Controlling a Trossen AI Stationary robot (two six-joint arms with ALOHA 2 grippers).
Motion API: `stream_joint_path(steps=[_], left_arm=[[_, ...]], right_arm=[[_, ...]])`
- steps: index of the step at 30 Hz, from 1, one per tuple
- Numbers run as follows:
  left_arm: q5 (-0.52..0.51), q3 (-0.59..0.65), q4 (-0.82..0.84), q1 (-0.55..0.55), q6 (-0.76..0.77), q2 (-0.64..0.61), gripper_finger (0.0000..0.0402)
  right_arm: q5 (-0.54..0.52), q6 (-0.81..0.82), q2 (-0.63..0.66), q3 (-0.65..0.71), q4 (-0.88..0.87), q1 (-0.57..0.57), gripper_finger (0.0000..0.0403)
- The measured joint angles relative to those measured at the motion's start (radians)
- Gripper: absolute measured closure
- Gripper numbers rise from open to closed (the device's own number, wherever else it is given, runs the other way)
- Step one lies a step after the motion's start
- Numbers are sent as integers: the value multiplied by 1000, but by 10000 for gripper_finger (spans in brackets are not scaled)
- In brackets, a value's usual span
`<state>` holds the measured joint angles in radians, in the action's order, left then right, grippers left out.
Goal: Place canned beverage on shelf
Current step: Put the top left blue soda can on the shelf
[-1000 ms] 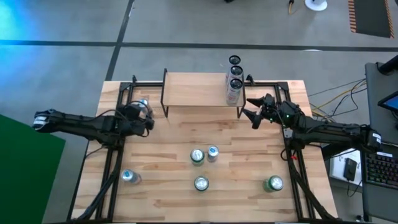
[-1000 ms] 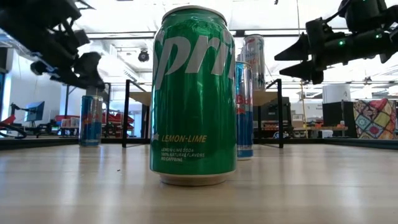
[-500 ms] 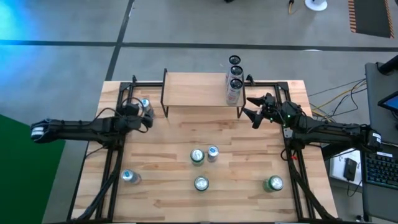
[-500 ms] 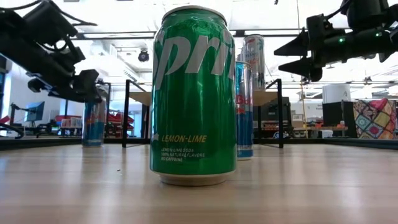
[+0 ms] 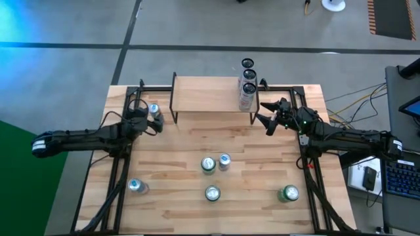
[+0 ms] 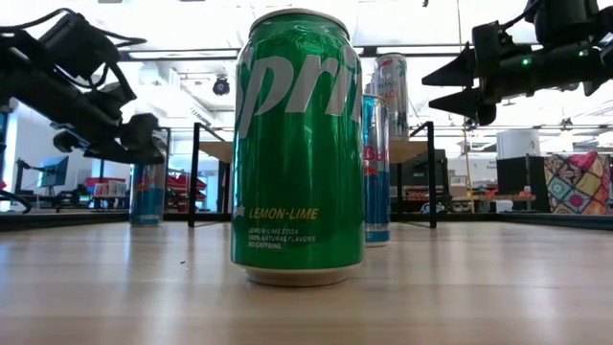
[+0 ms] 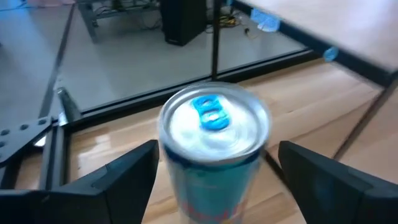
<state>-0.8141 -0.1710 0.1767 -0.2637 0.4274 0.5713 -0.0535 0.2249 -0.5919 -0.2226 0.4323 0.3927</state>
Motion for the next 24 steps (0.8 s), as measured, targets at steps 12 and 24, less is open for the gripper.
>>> stream_joint_path(steps=[12,24], left_arm=[[88,3,-31,-106,-79,4,171],[180,-181,88,-126,-85,15,169]], right_arm=[[-2,-93,9,0,18,0,76],[-8,-158,46,0,-25,3,76]])
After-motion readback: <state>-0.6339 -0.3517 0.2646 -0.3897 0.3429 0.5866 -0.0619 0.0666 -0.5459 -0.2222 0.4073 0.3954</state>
